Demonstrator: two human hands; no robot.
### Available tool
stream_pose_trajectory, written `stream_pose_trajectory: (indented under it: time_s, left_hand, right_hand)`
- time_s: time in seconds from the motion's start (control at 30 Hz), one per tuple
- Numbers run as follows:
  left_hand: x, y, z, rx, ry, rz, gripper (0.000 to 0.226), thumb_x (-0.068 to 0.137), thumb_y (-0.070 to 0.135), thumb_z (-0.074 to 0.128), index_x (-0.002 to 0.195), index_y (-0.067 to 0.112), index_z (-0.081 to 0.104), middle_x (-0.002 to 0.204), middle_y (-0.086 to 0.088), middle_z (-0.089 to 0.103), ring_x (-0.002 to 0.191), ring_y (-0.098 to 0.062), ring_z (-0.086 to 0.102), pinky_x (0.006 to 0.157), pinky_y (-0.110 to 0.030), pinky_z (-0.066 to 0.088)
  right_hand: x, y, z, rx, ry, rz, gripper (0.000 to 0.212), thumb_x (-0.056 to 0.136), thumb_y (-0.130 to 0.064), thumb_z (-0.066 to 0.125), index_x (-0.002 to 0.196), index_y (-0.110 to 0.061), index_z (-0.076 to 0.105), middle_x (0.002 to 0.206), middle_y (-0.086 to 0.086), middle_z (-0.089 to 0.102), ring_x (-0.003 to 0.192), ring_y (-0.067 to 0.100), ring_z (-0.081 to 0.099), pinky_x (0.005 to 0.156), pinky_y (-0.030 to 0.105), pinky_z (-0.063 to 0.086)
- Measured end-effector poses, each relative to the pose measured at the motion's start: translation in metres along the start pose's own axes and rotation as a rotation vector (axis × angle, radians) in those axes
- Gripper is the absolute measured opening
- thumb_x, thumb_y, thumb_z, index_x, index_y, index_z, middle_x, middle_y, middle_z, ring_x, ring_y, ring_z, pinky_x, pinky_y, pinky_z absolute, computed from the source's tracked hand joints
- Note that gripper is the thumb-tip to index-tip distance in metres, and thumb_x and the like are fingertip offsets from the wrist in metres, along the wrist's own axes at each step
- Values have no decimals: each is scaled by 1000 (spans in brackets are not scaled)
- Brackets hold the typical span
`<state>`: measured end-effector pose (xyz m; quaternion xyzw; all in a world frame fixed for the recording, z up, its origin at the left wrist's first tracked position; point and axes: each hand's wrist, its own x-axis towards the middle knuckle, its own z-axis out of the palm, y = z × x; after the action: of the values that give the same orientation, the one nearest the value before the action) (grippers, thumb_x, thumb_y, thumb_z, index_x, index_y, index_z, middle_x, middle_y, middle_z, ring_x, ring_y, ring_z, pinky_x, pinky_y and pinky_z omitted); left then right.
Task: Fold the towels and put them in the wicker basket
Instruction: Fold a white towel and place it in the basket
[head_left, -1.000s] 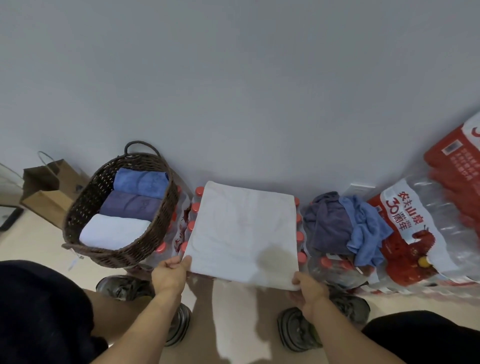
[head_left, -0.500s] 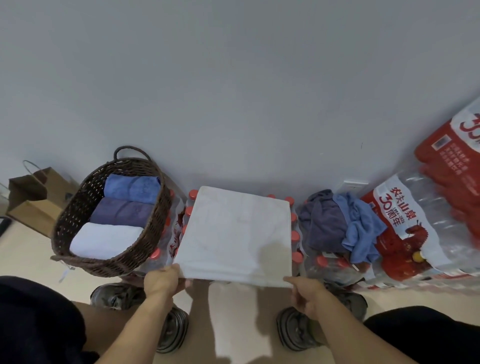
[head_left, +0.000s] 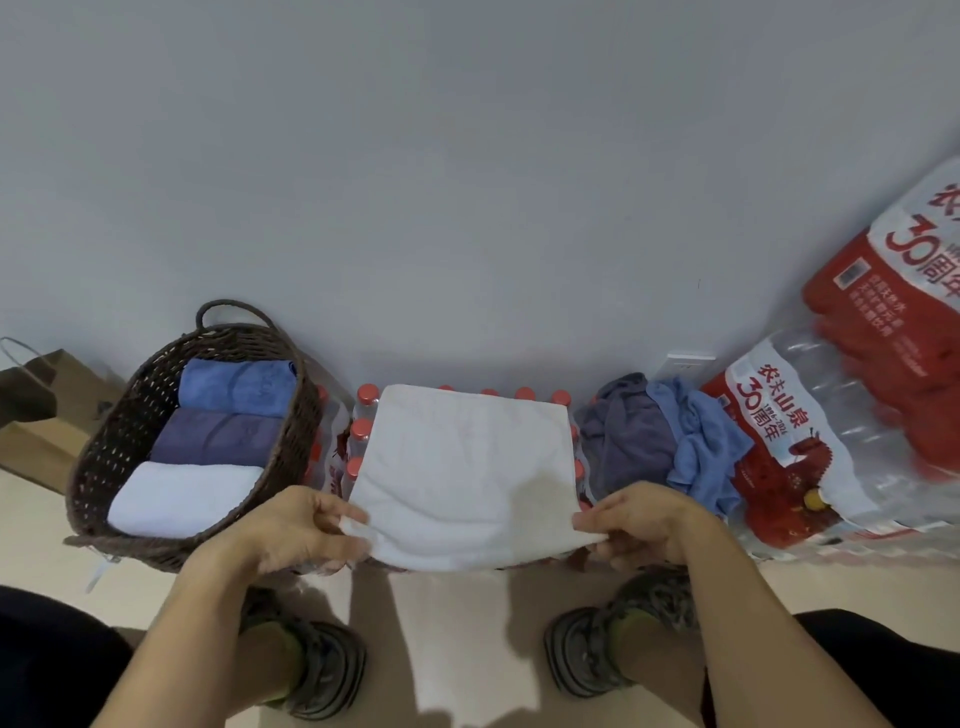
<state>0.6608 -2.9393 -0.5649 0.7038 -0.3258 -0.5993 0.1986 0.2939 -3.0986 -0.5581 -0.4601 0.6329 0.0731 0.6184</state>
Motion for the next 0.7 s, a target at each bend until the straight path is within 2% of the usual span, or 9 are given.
stream_pose_trajectory:
  time_s: [0.03,0.1,0.2,0.27,0.33,0.43,0.53,0.63,0.7]
  left_hand:
    - [0,-2,-1,33,-4,2,38,74,7,84,108,8,66,90,-23,74,90,-40,71,78,-40,59]
    - [2,-7,-1,32,25,-5,34,75,6,82,105,1,67,86,-22,74,74,-32,73,62,-32,58]
    - [2,-10,-4,70,67,-42,30,78,30,76,83,1,70,70,-15,72,50,-18,62,47,-25,48]
    - [1,-9,-10,164,65,-59,36,78,43,77,71,8,73,64,-7,70,50,-17,59,49,-26,50]
    - [-1,-7,-13,231,69,-45,32,78,46,77,71,15,77,66,-2,73,57,-15,65,55,-24,53]
    - [-3,2,-10,224,156,99,35,81,40,76,57,15,69,51,6,60,45,-8,51,49,-19,41]
    - [-7,18,-12,38,264,249,25,88,33,69,78,10,72,60,-2,61,54,-16,49,58,-28,39]
    - [-17,42,-14,-224,358,386,17,95,27,60,95,15,73,78,-13,68,68,-27,58,67,-40,46]
    - [-24,57,-17,-264,452,499,19,96,26,57,98,13,70,91,-16,71,82,-26,64,81,-45,50]
  right_hand:
    - [-2,-1,-1,-20,-37,-9,32,63,-22,91,89,-8,79,89,14,76,74,20,72,62,29,57]
    - [-4,-1,-2,-83,-125,-4,39,53,-19,94,89,-9,81,94,13,76,78,19,73,67,30,58]
    - [-5,-1,-2,-201,-173,42,46,50,-9,96,93,-11,80,97,12,76,88,22,70,78,34,60]
    - [-6,-2,-1,-260,-195,95,45,51,-7,95,93,-10,80,95,12,75,86,22,65,74,32,59]
    - [-8,-6,0,-306,-194,121,41,52,-8,95,91,-9,80,89,10,73,76,19,62,66,28,56]
    - [-14,-14,-1,-301,-159,60,34,59,-11,92,90,-8,78,89,13,69,69,17,54,57,26,46]
    - [-27,-25,-3,-88,-196,-131,21,72,-8,83,90,-1,75,95,21,69,74,23,55,63,27,46]
    - [-39,-41,-8,126,-169,-415,9,83,1,68,91,6,69,82,8,73,71,16,68,58,20,54]
    - [-48,-55,-13,281,-152,-549,9,80,1,64,89,5,62,87,11,68,85,23,65,74,26,56]
